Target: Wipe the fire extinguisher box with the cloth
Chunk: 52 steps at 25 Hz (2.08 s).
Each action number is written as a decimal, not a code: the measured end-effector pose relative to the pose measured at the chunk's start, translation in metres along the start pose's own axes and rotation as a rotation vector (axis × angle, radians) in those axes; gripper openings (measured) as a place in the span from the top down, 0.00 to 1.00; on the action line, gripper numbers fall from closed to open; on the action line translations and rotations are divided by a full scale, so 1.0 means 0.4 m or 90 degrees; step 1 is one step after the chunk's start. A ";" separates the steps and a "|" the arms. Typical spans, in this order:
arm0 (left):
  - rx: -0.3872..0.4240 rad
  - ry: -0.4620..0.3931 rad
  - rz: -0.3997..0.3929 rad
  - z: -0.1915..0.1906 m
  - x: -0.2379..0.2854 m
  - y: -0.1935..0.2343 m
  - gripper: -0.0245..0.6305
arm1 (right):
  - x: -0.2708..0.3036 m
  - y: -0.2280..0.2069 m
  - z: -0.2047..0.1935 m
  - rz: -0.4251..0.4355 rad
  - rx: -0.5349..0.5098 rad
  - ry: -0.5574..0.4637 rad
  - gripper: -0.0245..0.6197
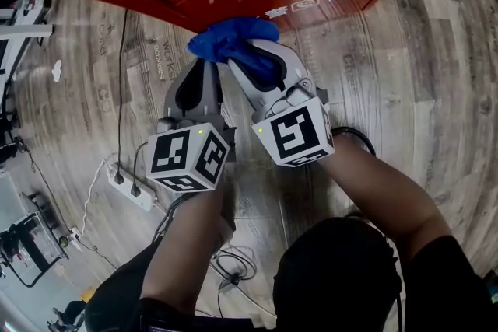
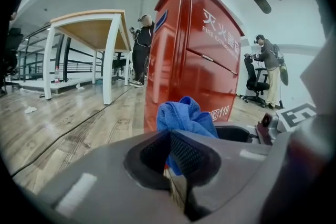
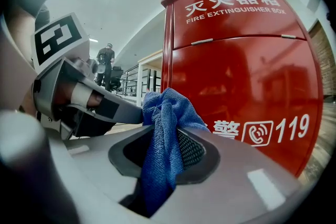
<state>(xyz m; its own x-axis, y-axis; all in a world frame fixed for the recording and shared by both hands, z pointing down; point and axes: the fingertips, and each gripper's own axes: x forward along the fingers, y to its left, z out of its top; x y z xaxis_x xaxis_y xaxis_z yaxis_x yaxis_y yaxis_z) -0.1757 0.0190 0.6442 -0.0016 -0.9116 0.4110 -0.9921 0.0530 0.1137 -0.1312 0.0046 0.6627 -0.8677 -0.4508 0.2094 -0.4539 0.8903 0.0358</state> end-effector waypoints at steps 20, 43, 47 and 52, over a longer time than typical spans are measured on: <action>0.046 0.053 -0.196 -0.011 0.190 -0.370 0.96 | -0.216 -0.328 -0.162 -0.196 0.038 0.067 0.76; 0.046 0.028 -0.232 0.060 0.224 -0.518 0.96 | -0.334 -0.520 -0.192 -0.281 0.059 0.076 0.76; 0.040 0.009 -0.235 0.119 0.211 -0.524 0.96 | -0.342 -0.523 -0.100 -0.283 0.052 0.053 0.76; 0.052 -0.021 -0.248 0.222 0.193 -0.549 0.96 | -0.361 -0.542 0.054 -0.284 0.024 0.016 0.76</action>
<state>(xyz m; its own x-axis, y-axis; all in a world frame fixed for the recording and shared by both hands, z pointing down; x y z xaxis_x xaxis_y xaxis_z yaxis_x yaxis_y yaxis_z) 0.0310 -0.0991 0.5707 0.3738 -0.8696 0.3226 -0.9261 -0.3304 0.1823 0.0881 -0.1246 0.6037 -0.5804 -0.7882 0.2047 -0.7902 0.6059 0.0925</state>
